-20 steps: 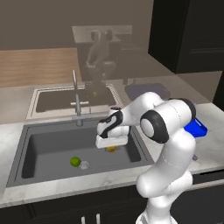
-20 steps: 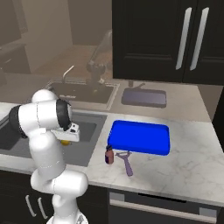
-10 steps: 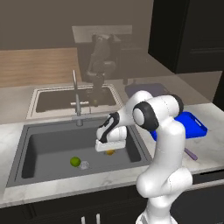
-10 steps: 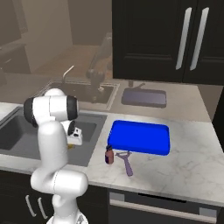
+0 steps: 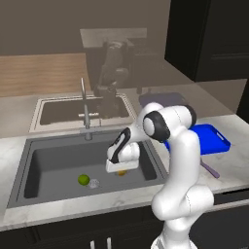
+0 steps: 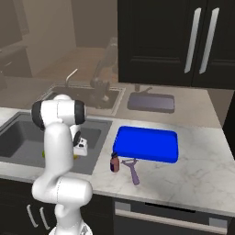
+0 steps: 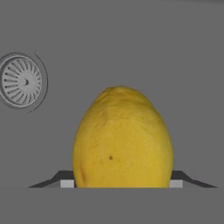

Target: Pick up all produce items and place them in the sink. Turn on the sink faucet to wash them. Then turn the sink off and put them in the tray.

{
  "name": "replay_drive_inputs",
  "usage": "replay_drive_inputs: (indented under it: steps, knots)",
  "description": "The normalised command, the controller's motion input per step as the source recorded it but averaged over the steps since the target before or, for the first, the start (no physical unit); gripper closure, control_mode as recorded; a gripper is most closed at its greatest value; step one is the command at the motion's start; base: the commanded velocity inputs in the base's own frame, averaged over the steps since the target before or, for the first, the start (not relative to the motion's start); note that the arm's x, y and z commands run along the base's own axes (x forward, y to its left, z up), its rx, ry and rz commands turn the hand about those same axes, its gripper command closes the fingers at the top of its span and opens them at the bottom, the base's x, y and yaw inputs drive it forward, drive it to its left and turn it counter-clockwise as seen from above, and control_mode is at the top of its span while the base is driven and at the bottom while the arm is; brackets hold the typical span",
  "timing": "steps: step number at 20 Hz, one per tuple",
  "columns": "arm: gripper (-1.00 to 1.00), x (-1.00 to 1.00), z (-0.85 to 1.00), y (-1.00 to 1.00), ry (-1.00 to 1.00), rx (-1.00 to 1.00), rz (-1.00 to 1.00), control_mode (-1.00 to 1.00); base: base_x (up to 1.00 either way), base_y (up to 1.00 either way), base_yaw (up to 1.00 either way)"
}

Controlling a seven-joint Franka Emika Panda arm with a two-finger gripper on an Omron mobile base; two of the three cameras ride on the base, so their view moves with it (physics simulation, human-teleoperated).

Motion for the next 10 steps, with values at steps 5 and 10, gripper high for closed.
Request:
replay_drive_inputs:
  steps: [5,10]
  knots:
    - [1.00,0.24,-0.29,0.04,0.00,0.00,0.00,-1.00,0.00,0.00,0.00]
    - [1.00,0.34,-0.25,0.09,0.00,0.00,0.00,-1.00,0.00,0.00,0.00]
